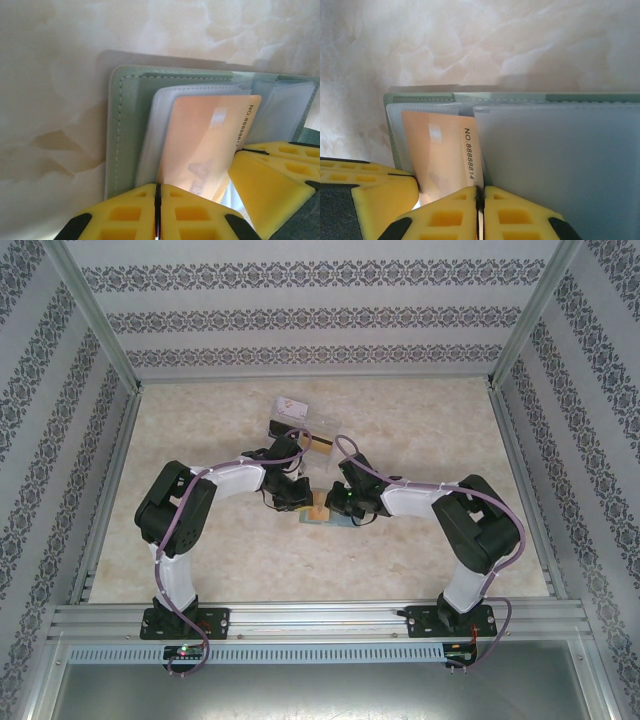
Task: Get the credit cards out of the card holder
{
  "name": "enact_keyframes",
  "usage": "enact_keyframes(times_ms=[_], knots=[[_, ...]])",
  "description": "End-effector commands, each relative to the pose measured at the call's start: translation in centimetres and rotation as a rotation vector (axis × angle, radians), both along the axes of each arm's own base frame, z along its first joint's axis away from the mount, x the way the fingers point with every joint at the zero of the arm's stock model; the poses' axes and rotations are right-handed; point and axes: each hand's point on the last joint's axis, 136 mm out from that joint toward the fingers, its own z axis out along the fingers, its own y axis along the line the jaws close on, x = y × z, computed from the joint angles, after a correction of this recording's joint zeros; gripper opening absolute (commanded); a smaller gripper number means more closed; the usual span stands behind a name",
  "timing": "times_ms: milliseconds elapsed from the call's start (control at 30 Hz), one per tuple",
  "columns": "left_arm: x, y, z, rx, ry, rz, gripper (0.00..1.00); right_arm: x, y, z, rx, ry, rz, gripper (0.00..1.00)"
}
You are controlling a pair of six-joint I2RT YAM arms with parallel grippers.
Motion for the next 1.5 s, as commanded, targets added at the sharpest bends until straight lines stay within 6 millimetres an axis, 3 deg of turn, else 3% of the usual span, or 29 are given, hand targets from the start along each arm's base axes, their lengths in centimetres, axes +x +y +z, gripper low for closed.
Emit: enact_keyframes(times_ms=[0, 267, 467, 733, 1000, 1267, 1400, 1467], knots=[[-1.6, 0.8, -1.9, 0.059, 0.056, -0.015, 0.12, -0.2, -0.4, 0.8, 0.017, -0.011, -0.012, 0.07], [-1.2, 0.6, -0.8, 0.053, 0.036, -0.01, 0.18, -0.4, -1.6, 1.5, 0.021, -0.016, -0.049, 0.0], [-1.1, 0.6, -1.1, 0.051, 0.043, -0.007, 0.13, -0.7, -2.4, 1.5, 0.024, -0.014, -0.066, 0.0], [-1.8, 0.6, -2.1, 0.058, 0.084, -0.027, 0.08, -0.4, 0.5, 2.3, 0.141, -0.023, -0.008, 0.11], [-2.2, 0.8, -3.0, 0.069, 0.11, -0.039, 0.06, -0.4, 1.4, 2.2, 0.157, -0.036, 0.013, 0.18], [-2.2, 0.9, -2.8, 0.076, 0.108, -0.043, 0.05, -0.5, 1.3, 1.8, 0.147, -0.036, 0.015, 0.11], [-2.1, 0.9, -2.4, 0.075, 0.096, -0.044, 0.06, -0.5, -0.1, 1.9, 0.109, -0.049, -0.004, 0.04], [-1.9, 1.0, -2.1, 0.086, 0.089, -0.054, 0.12, -0.6, -1.1, 2.2, 0.085, -0.07, -0.01, 0.0]])
